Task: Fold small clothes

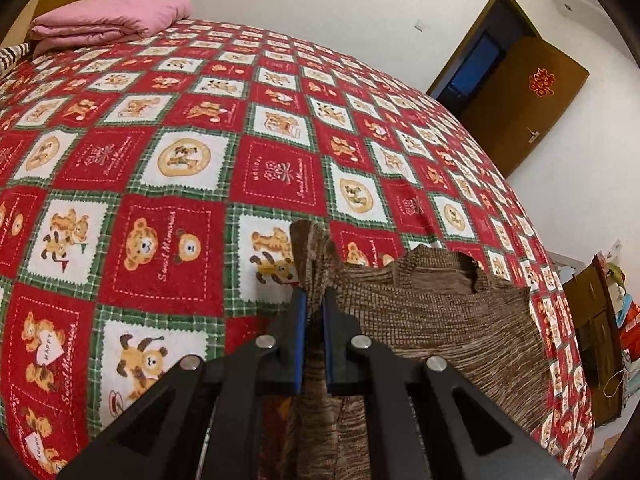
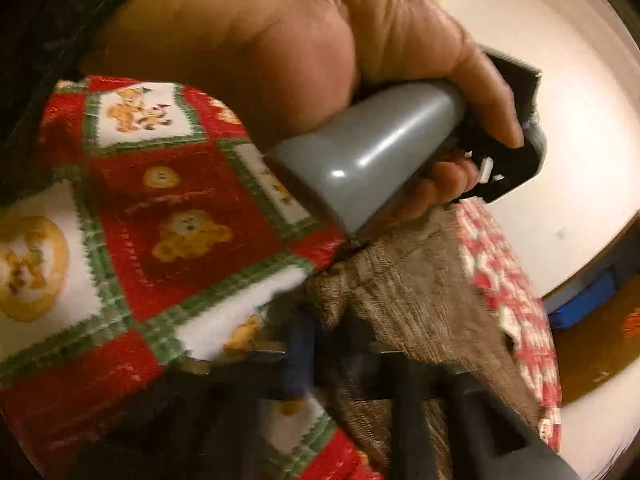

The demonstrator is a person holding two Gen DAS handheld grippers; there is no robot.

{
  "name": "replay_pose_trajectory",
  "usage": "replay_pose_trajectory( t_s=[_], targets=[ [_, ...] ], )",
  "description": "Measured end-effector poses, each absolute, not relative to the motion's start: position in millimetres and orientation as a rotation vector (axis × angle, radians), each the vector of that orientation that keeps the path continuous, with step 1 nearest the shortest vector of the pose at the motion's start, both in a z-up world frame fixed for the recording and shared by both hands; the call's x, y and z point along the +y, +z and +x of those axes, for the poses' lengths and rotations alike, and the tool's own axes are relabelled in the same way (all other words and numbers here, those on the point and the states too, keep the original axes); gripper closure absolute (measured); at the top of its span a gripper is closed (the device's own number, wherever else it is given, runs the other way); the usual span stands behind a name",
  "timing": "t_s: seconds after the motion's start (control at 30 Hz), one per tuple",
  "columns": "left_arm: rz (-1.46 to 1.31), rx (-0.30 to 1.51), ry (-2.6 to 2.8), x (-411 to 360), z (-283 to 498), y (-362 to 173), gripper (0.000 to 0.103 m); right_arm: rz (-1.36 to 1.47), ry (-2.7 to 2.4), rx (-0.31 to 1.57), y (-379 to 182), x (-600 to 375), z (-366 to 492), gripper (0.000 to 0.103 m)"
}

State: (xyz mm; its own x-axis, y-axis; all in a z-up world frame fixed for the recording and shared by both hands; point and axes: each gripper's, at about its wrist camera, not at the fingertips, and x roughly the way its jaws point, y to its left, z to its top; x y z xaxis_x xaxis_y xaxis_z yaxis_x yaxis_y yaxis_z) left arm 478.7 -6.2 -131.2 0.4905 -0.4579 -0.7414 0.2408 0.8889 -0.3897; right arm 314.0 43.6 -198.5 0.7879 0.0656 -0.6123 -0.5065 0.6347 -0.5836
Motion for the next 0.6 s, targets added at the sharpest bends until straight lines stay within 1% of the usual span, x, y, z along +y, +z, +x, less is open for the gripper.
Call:
replay_pose_trajectory(
  t_s=[0.23,0.4,0.6],
  targets=[
    [-0.260,0.932,-0.438,-17,466,-105,0.095,-0.587,0.394,0.512,-148,-16,288,0.098],
    [-0.236,0.873,-0.468,-52,451,-66,0.095,-0.341,0.351,0.476,-105,-93,281,0.098],
    [-0.155,0.818,-0.515,-109,434,-30,0.095,-0.151,0.298,0.465,-86,-165,265,0.099]
  ],
)
